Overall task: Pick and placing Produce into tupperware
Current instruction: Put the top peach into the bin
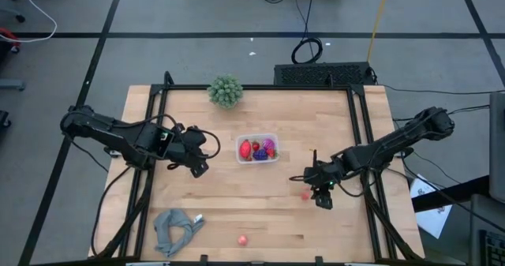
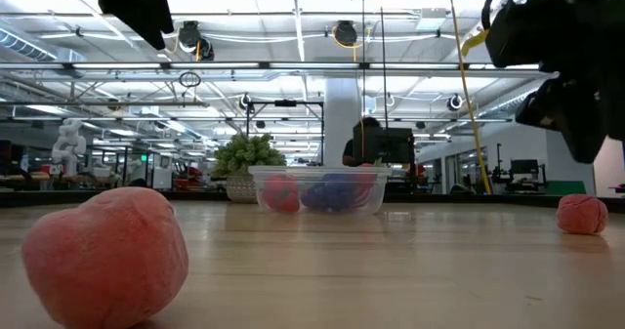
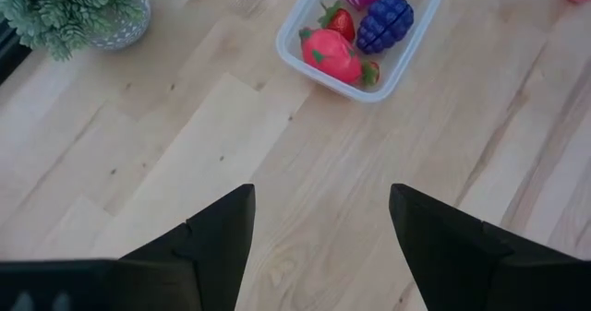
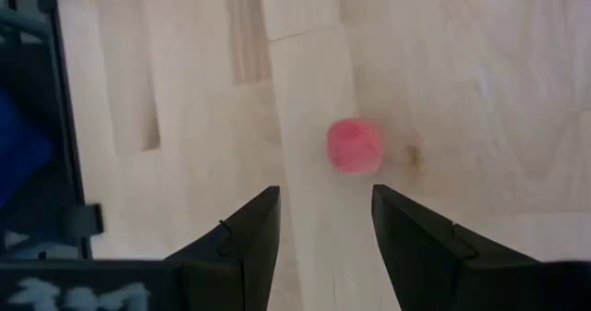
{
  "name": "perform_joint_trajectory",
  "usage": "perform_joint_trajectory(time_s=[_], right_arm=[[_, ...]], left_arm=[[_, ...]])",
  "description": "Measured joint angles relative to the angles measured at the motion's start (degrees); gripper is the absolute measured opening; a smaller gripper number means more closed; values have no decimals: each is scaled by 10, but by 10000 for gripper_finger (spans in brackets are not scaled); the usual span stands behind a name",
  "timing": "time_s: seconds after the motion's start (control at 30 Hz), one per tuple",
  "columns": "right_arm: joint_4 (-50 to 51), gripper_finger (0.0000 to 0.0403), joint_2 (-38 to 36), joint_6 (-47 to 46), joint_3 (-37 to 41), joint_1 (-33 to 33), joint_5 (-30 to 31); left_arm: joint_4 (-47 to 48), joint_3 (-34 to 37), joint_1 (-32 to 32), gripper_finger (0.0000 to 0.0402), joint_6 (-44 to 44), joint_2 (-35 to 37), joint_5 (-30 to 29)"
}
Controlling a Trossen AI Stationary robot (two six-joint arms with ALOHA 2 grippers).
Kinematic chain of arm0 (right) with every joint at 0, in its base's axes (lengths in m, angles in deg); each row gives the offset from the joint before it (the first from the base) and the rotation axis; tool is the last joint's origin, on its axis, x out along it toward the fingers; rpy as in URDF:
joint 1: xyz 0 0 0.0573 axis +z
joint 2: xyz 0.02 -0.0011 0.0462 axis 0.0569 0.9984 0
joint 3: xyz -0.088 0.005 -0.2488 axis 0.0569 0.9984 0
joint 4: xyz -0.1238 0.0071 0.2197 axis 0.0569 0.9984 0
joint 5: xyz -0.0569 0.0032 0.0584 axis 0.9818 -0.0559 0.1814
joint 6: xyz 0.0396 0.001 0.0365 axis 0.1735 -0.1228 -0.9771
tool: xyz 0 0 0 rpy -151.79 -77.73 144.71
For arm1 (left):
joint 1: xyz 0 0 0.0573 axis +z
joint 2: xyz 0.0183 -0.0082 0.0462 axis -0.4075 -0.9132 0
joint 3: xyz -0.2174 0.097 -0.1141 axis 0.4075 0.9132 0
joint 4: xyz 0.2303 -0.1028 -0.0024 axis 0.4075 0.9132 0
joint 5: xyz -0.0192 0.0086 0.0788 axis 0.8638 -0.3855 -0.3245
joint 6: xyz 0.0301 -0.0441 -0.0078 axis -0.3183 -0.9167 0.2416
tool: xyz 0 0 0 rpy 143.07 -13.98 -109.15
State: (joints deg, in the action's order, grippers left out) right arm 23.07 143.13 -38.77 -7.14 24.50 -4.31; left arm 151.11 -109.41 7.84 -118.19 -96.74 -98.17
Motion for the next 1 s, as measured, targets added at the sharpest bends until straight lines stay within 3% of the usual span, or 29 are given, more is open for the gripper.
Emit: perform_joint_trajectory(time_s=[0.5, 1.0], right_arm=[[-30, 163, 33, 2, 4, -54, -76], [-48, 162, 108, 72, 4, -54, -56]], left_arm=[[2, 0, 0, 257, -1, 0, 0], [4, 0, 0, 257, 2, 0, 0]])
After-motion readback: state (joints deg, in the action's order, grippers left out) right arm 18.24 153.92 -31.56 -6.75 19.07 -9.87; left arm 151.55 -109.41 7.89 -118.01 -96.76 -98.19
